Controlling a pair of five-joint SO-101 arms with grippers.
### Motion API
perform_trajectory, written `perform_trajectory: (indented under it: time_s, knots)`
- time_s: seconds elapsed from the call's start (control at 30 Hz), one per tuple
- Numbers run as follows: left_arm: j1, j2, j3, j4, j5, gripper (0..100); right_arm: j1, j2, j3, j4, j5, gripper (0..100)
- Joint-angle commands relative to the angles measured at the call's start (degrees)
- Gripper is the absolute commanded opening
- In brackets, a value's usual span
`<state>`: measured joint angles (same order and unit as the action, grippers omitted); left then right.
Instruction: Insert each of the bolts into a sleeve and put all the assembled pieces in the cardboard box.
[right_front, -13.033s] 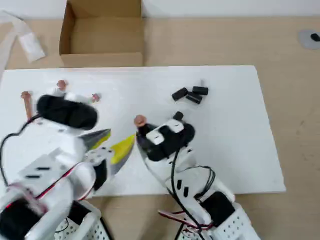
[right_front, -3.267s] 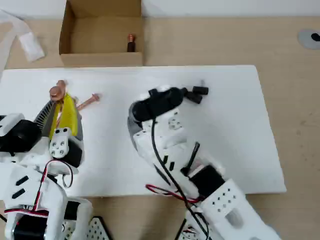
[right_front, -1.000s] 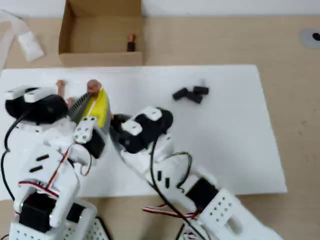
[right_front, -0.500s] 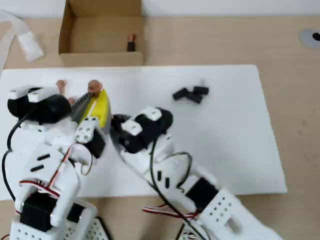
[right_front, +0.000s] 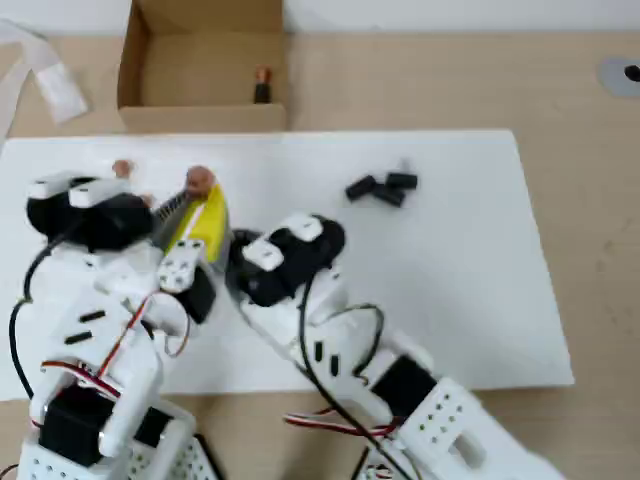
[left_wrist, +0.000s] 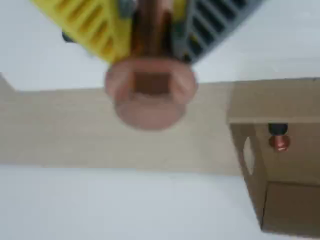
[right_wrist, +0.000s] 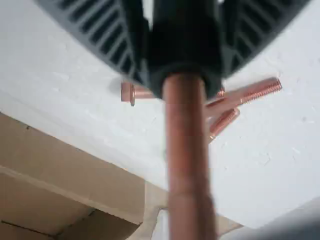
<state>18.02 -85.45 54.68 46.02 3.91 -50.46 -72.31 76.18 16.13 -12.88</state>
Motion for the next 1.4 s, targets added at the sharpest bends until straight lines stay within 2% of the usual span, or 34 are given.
perform_trajectory:
  time_s: [0.0,0.23,0.33,0.47,0.6,0.7,0.8,0.9,1.03,1.2,1.37]
  knots:
    - [1.85,0.48,-0.18,2.55,-5.98,1,-0.66,-1.63,-2.33,-1.32,0.44,0.9]
    - [1.85,0.48,-0.62,5.8,-8.53,1,-0.66,-1.63,-2.33,-1.32,0.44,0.9]
    - [1.58,0.48,-0.7,6.33,-8.35,6,-0.66,-1.27,-2.42,-1.32,0.44,0.9]
    - [1.41,0.48,-1.58,8.18,-2.29,13,-0.57,-1.19,-2.42,-1.32,0.53,0.9]
    - [1.76,1.98,-5.1,15.21,-1.32,16,-0.57,-1.19,-2.42,-1.23,2.46,0.9]
    - [1.49,6.02,-11.78,22.24,-1.14,17,-0.31,-1.01,-3.03,-0.62,2.55,0.9]
    - [1.49,11.91,-22.07,30.86,-1.41,19,1.36,1.19,-7.6,4.66,2.02,0.9]
    - [1.49,18.68,-32.7,38.68,-1.58,19,5.14,7.69,-15.6,9.67,-1.76,0.9]
    - [1.05,25.8,-46.15,45.19,-7.82,19,9.1,20.7,-29.49,11.96,-2.11,0.9]
    - [-9.23,29.41,-55.12,46.33,-10.02,19,12.09,39.78,-48.57,11.96,0.35,0.9]
    - [-24.62,29.23,-53.27,43.16,-11.52,19,15.6,59.47,-68.26,11.96,0.88,0.9]
